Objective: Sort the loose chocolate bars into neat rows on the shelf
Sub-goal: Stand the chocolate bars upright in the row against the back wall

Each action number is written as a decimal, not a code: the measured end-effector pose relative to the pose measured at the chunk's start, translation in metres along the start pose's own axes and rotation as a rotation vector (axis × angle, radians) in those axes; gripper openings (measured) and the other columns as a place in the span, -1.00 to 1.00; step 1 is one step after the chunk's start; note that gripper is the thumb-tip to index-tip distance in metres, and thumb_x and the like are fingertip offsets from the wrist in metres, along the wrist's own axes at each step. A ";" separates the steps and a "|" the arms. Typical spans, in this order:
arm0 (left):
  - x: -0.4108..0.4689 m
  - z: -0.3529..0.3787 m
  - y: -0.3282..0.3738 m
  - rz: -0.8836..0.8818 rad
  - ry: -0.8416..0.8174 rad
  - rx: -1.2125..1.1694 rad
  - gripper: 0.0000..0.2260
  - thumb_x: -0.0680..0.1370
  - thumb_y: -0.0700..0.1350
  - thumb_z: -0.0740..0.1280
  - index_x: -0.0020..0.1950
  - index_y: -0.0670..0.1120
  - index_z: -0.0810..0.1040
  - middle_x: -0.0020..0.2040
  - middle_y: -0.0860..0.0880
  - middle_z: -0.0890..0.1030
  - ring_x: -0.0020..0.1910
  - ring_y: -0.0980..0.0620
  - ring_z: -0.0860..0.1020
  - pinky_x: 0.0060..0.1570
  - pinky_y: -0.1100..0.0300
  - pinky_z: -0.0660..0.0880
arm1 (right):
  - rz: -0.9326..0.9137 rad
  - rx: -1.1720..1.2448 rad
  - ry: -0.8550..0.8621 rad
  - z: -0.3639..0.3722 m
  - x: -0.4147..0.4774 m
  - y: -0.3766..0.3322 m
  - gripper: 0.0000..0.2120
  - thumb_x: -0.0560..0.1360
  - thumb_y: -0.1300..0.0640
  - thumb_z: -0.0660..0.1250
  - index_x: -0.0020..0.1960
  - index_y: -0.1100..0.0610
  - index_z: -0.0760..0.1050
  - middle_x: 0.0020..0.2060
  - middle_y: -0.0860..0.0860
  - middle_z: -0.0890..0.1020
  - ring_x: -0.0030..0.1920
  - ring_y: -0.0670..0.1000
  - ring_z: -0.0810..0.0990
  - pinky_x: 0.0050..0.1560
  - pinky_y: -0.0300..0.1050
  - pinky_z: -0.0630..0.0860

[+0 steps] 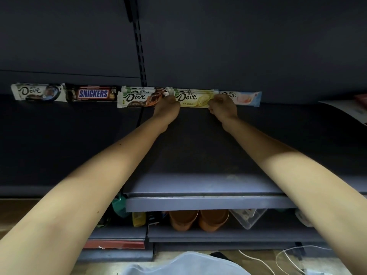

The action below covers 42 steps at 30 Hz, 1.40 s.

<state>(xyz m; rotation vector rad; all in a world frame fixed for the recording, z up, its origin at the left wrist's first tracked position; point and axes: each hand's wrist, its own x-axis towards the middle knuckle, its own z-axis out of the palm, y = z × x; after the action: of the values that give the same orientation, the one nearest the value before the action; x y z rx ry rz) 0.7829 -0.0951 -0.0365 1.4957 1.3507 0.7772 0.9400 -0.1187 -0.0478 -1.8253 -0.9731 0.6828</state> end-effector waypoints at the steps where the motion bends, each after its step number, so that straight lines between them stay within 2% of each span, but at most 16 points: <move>1: 0.001 0.001 0.000 0.018 -0.020 0.017 -0.75 0.56 -0.19 0.12 0.19 -0.13 0.46 0.15 -0.05 0.48 0.11 0.00 0.44 0.11 0.18 0.44 | -0.016 -0.032 -0.004 0.001 -0.001 0.000 -0.72 0.47 0.07 0.25 0.16 0.10 0.45 0.11 0.10 0.58 0.17 0.10 0.54 0.20 -0.08 0.46; 3: 0.002 0.005 0.000 0.040 -0.047 0.032 -0.69 0.58 -0.18 0.14 0.33 -0.11 0.39 0.23 -0.03 0.42 0.22 0.02 0.38 0.03 0.32 0.32 | -0.026 -0.036 -0.008 0.002 -0.004 -0.002 -0.63 0.48 0.06 0.27 0.26 0.13 0.44 0.18 0.10 0.53 0.18 0.10 0.54 0.22 -0.09 0.45; 5: 0.001 0.008 0.000 0.062 -0.043 0.042 -0.58 0.59 -0.16 0.14 0.46 -0.12 0.24 0.43 -0.05 0.31 0.37 0.00 0.30 0.09 0.34 0.21 | -0.034 -0.049 -0.010 0.003 -0.006 -0.005 -0.55 0.47 0.07 0.29 0.33 0.15 0.39 0.27 0.11 0.45 0.18 0.11 0.53 0.27 0.00 0.44; 7: -0.001 0.008 -0.001 0.079 -0.051 0.057 -0.55 0.59 -0.14 0.15 0.48 -0.10 0.19 0.48 -0.06 0.24 0.42 -0.02 0.25 0.12 0.33 0.17 | -0.066 -0.065 0.007 0.004 -0.010 -0.008 -0.54 0.46 0.10 0.29 0.34 0.14 0.36 0.29 0.12 0.39 0.19 0.09 0.49 0.31 -0.01 0.41; 9: -0.004 0.003 -0.003 0.089 -0.067 0.066 -0.55 0.59 -0.14 0.15 0.49 -0.08 0.18 0.48 -0.06 0.25 0.42 -0.02 0.26 0.14 0.32 0.18 | -0.152 -0.110 0.032 0.006 -0.016 -0.013 -0.60 0.49 0.16 0.27 0.32 0.13 0.37 0.29 0.09 0.34 0.20 0.00 0.43 0.28 -0.24 0.32; 12: -0.010 -0.017 -0.004 0.095 -0.035 0.041 -0.56 0.58 -0.13 0.17 0.47 -0.03 0.23 0.45 -0.04 0.29 0.38 -0.02 0.31 0.29 0.25 0.26 | -0.270 -0.171 -0.041 0.023 -0.027 -0.026 -0.73 0.52 0.22 0.23 0.21 0.14 0.48 0.25 0.08 0.41 0.23 -0.01 0.43 0.17 -0.35 0.27; 14: -0.014 -0.036 -0.008 0.117 -0.016 0.000 -0.59 0.59 -0.11 0.19 0.44 -0.04 0.29 0.40 -0.04 0.37 0.34 0.00 0.37 0.33 0.12 0.34 | -0.308 -0.155 -0.118 0.045 -0.035 -0.037 -0.77 0.52 0.23 0.22 0.15 0.15 0.52 0.17 0.06 0.49 0.17 0.01 0.48 0.15 -0.26 0.36; 17: -0.025 -0.076 -0.019 0.118 0.034 -0.052 -0.67 0.59 -0.08 0.21 0.36 -0.03 0.39 0.34 -0.05 0.44 0.28 0.00 0.42 0.32 0.06 0.36 | -0.343 -0.105 -0.252 0.087 -0.047 -0.055 -0.80 0.53 0.24 0.20 0.07 0.13 0.55 -0.03 -0.01 0.54 0.01 -0.02 0.51 0.05 -0.14 0.46; 19: -0.031 -0.107 -0.030 0.114 0.091 -0.034 -0.77 0.59 -0.13 0.16 0.20 0.01 0.49 0.27 -0.07 0.49 0.23 -0.03 0.46 0.30 0.00 0.38 | -0.367 -0.102 -0.328 0.116 -0.056 -0.068 -0.80 0.53 0.24 0.19 0.08 0.12 0.55 -0.03 0.00 0.56 0.00 -0.03 0.51 0.07 -0.14 0.46; 22: -0.039 -0.152 -0.050 0.066 0.181 -0.029 -0.76 0.58 -0.16 0.14 0.18 -0.02 0.51 0.20 -0.09 0.53 0.18 -0.04 0.48 0.28 -0.03 0.40 | -0.391 -0.073 -0.431 0.159 -0.072 -0.086 -0.79 0.52 0.26 0.20 0.09 0.16 0.55 -0.06 -0.01 0.54 -0.01 -0.03 0.50 0.08 -0.13 0.46; 24: -0.044 -0.180 -0.064 0.035 0.239 -0.043 -0.81 0.58 -0.17 0.15 0.04 0.02 0.52 0.13 -0.07 0.54 0.15 -0.04 0.49 0.27 -0.05 0.41 | -0.409 -0.067 -0.487 0.185 -0.085 -0.096 -0.78 0.53 0.27 0.20 0.11 0.17 0.54 -0.07 -0.02 0.53 -0.03 -0.05 0.49 0.06 -0.13 0.47; 28: -0.051 -0.233 -0.091 -0.006 0.318 -0.054 -0.75 0.55 -0.16 0.18 0.19 -0.01 0.52 0.12 -0.02 0.56 0.13 -0.01 0.52 0.24 -0.03 0.45 | -0.428 -0.045 -0.565 0.233 -0.111 -0.112 -0.80 0.55 0.25 0.19 0.11 0.15 0.53 -0.07 -0.02 0.53 -0.05 -0.07 0.50 -0.15 -0.32 0.44; 31: -0.054 -0.272 -0.105 -0.022 0.342 -0.056 -0.72 0.55 -0.17 0.18 0.24 -0.01 0.51 0.16 0.00 0.55 0.15 0.02 0.50 0.24 0.01 0.44 | -0.424 -0.052 -0.583 0.269 -0.126 -0.128 -0.81 0.54 0.24 0.20 0.09 0.12 0.53 -0.07 -0.04 0.54 -0.06 -0.09 0.50 -0.20 -0.37 0.42; 34: -0.056 -0.311 -0.116 -0.024 0.365 -0.050 -0.70 0.56 -0.17 0.17 0.28 -0.02 0.47 0.19 -0.01 0.53 0.18 0.03 0.48 0.26 0.03 0.43 | -0.413 -0.038 -0.592 0.303 -0.139 -0.148 -0.82 0.54 0.23 0.21 0.07 0.10 0.53 -0.08 -0.03 0.55 -0.08 -0.08 0.51 -0.19 -0.34 0.44; 38: -0.058 -0.361 -0.135 -0.023 0.406 -0.073 -0.69 0.56 -0.22 0.18 0.28 -0.04 0.49 0.22 0.00 0.54 0.21 0.05 0.47 0.28 0.07 0.41 | -0.420 -0.032 -0.624 0.347 -0.158 -0.169 -0.86 0.54 0.22 0.20 0.01 0.05 0.51 -0.08 -0.02 0.55 -0.04 -0.07 0.52 -0.01 -0.19 0.48; 42: -0.059 -0.403 -0.154 0.001 0.434 -0.059 -0.68 0.57 -0.21 0.17 0.29 -0.03 0.48 0.24 0.01 0.52 0.24 0.06 0.45 0.30 0.08 0.40 | -0.443 -0.023 -0.668 0.388 -0.177 -0.182 -0.85 0.54 0.23 0.19 0.00 0.05 0.50 -0.13 -0.07 0.53 -0.08 -0.10 0.50 -0.13 -0.28 0.47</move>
<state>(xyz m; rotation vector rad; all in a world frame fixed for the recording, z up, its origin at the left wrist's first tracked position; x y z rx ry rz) 0.3476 -0.0700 -0.0287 1.3261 1.6256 1.1799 0.4829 -0.0399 -0.0364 -1.3301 -1.7573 1.0182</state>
